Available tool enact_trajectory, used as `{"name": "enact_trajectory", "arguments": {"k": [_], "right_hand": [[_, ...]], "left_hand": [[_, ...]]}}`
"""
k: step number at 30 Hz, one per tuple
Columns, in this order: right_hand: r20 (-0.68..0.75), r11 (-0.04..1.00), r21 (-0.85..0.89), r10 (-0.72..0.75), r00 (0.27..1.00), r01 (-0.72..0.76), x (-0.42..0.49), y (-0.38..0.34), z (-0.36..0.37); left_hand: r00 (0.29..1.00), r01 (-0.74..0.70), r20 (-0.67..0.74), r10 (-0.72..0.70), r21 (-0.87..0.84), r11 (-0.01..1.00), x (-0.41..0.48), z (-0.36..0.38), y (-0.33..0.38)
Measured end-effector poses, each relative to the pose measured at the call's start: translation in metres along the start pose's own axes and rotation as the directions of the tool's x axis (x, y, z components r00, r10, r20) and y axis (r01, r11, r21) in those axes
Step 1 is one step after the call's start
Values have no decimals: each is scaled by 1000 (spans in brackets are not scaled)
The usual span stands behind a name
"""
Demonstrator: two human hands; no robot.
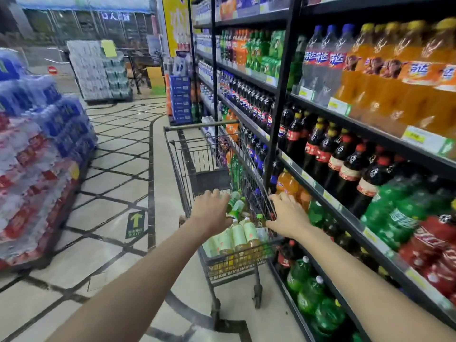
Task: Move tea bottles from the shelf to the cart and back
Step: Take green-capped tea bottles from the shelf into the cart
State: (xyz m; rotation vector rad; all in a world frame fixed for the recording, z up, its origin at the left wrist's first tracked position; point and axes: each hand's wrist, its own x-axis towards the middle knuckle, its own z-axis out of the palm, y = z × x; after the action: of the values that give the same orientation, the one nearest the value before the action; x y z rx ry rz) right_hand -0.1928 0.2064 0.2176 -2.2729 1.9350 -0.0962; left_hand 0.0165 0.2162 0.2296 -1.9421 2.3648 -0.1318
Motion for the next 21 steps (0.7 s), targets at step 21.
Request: {"name": "enact_trajectory", "arguments": {"k": [21], "right_hand": [[174,965,126,205,963,-229,153,19,108]], "left_hand": [[925,-259,272,266,-65,964,187,127,-35]]}}
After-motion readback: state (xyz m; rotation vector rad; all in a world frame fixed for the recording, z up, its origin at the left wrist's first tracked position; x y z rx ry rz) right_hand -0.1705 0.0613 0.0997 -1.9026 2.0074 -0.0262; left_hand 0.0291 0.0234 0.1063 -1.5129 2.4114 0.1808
